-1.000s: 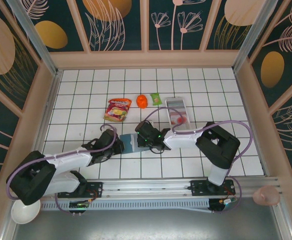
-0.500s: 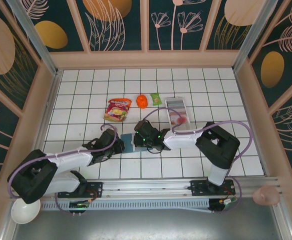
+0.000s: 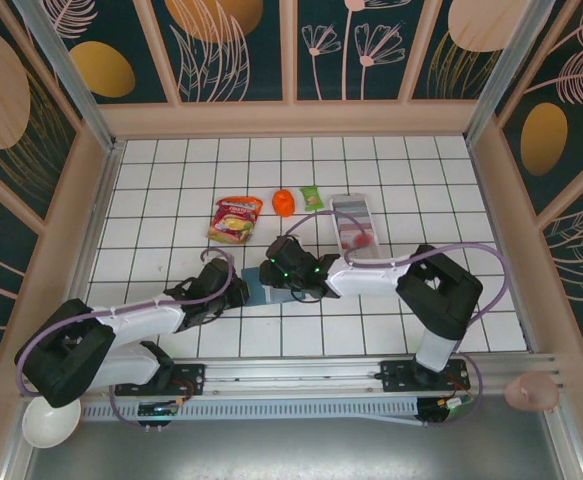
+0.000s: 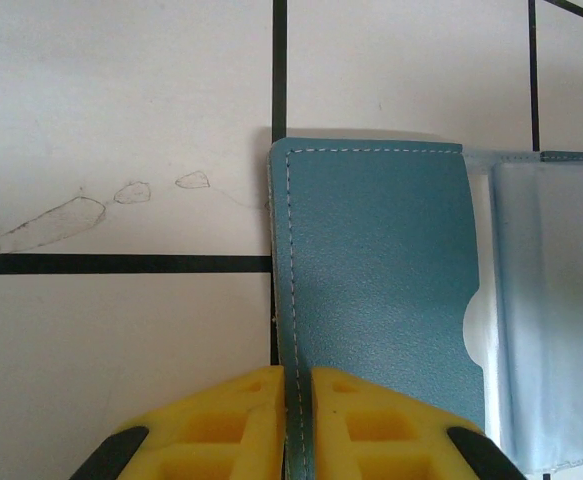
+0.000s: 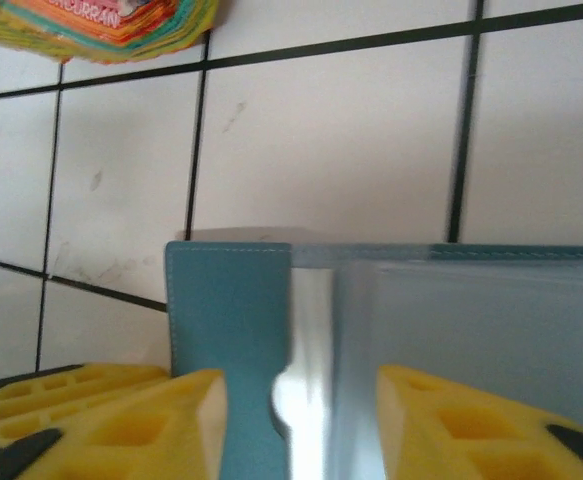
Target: Put the credit cards into the card holder
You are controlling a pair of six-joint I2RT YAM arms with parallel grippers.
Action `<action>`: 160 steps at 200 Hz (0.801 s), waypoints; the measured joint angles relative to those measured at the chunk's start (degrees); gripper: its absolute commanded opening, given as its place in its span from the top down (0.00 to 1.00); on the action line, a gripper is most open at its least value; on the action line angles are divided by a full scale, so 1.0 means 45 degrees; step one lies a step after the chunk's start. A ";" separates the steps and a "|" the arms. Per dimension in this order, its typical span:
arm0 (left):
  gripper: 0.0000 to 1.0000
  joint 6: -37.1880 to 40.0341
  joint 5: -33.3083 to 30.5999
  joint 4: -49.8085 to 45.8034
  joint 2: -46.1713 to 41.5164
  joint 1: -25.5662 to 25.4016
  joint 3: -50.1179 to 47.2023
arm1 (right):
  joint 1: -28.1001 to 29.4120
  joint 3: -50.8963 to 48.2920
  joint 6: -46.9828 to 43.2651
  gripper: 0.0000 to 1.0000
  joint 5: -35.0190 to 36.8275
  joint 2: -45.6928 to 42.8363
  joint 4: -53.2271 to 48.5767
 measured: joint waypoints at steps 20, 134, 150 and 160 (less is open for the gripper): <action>0.84 0.0005 0.0005 0.0000 0.0000 0.0000 0.0000 | 0.0087 -0.0102 0.0039 0.47 0.0243 -0.0447 -0.0505; 0.84 0.0049 0.0010 0.0092 -0.0005 0.0000 -0.0049 | 0.0272 -0.0092 0.0316 0.45 0.0563 -0.0015 -0.1928; 0.84 0.0049 0.0010 0.0136 -0.0015 0.0000 -0.0073 | 0.0306 0.0044 0.0316 0.45 0.0544 0.0068 -0.1919; 0.84 0.0049 0.0010 0.0141 -0.0015 0.0000 -0.0073 | 0.0330 0.0063 0.0316 0.44 0.0539 0.0107 -0.1899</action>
